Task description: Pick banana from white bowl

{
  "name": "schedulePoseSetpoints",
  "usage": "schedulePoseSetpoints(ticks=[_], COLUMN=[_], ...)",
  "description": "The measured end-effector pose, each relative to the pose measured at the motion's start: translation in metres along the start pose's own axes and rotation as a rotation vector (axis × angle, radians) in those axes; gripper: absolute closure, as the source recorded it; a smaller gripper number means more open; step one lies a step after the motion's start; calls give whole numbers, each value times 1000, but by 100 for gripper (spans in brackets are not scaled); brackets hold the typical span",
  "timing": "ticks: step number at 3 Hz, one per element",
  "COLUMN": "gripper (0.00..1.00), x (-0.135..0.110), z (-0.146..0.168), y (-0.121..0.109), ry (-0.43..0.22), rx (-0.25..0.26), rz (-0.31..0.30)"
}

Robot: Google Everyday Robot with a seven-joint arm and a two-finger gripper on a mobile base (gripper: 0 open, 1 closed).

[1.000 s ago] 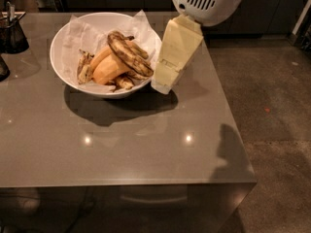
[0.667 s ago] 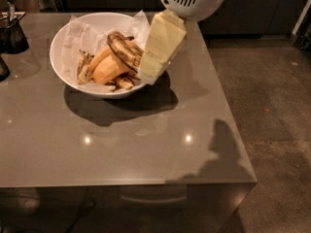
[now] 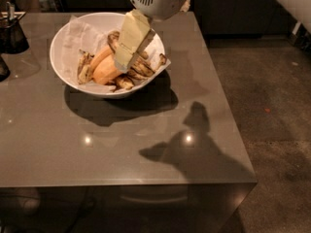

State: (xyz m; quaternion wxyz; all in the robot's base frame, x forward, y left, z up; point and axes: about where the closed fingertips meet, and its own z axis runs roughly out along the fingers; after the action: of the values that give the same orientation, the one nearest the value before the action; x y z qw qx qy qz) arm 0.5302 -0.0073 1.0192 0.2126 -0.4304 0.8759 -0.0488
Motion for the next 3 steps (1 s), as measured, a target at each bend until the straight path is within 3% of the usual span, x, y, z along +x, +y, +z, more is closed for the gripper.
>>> schedulePoseSetpoints(ticks=[1,3], gripper=[0,0], x=[-3,-41], z=[-3,1], y=[1,10], ry=[-15,-93], rx=[3,-31], rz=[-4,17])
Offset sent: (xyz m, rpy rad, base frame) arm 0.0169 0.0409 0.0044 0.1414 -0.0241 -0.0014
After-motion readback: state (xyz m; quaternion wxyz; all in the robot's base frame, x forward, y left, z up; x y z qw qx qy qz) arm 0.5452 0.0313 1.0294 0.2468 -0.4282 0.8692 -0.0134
